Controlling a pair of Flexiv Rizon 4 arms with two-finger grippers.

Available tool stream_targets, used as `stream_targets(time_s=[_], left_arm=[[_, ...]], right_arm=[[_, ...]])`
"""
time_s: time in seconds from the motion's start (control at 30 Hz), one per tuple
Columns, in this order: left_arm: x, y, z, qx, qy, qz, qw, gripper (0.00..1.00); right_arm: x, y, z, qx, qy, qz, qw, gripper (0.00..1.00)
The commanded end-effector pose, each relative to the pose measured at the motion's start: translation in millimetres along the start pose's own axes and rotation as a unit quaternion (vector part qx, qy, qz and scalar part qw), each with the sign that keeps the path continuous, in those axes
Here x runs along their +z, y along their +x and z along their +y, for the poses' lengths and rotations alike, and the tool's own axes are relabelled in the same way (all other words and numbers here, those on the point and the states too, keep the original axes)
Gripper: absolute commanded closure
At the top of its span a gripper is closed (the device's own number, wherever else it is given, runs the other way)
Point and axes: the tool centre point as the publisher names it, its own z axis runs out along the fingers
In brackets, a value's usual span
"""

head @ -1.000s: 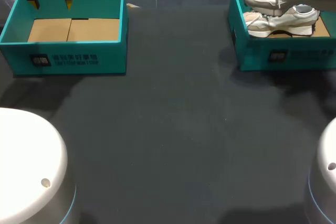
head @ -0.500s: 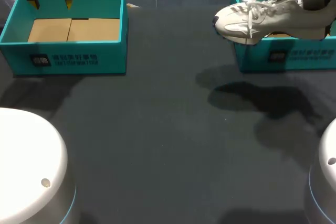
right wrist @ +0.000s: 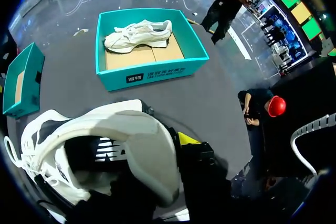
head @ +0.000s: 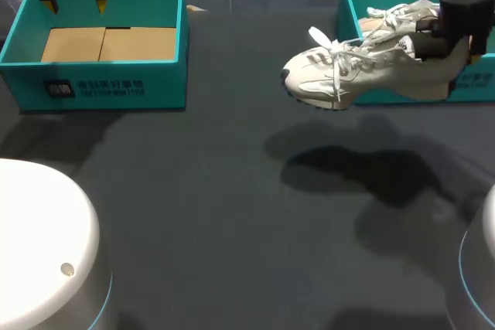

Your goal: Take the shoe out of the shoebox, open the shoe tongue, remove and reinsert the insole, then place the shoe into the shoebox

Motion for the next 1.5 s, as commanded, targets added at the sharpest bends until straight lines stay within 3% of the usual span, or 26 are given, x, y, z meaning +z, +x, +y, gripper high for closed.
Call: stream_targets(time_s=[0.03,0.13,0.53,0.9,1.33,1.5], left_arm=[[0.3,0.0,-0.1,0.000,0.000,0.000,1.000,0.00],[0.3,0.0,-0.1,0.000,0.000,0.000,1.000,0.00],[0.3,0.0,-0.1,0.000,0.000,0.000,1.000,0.00],[0.3,0.0,-0.1,0.000,0.000,0.000,1.000,0.00],[0.3,0.0,-0.1,0.000,0.000,0.000,1.000,0.00],[0.3,0.0,-0.1,0.000,0.000,0.000,1.000,0.00]], right_arm=[[-0.5,-2.4,-0.2,0.001,-0.001,0.003,1.000,1.00],[-0.5,-2.4,-0.2,0.001,-0.001,0.003,1.000,1.00],[-15.9,58.2,-84.5,-0.024,-0.032,-0.015,0.999,1.00],[-4.9,118.2,-138.0,0.007,-0.002,-0.019,1.000,1.00],[-4.9,118.2,-138.0,0.007,-0.002,-0.019,1.000,1.00],[24.3,145.7,-148.9,-0.012,0.008,-0.034,0.999,1.00]])
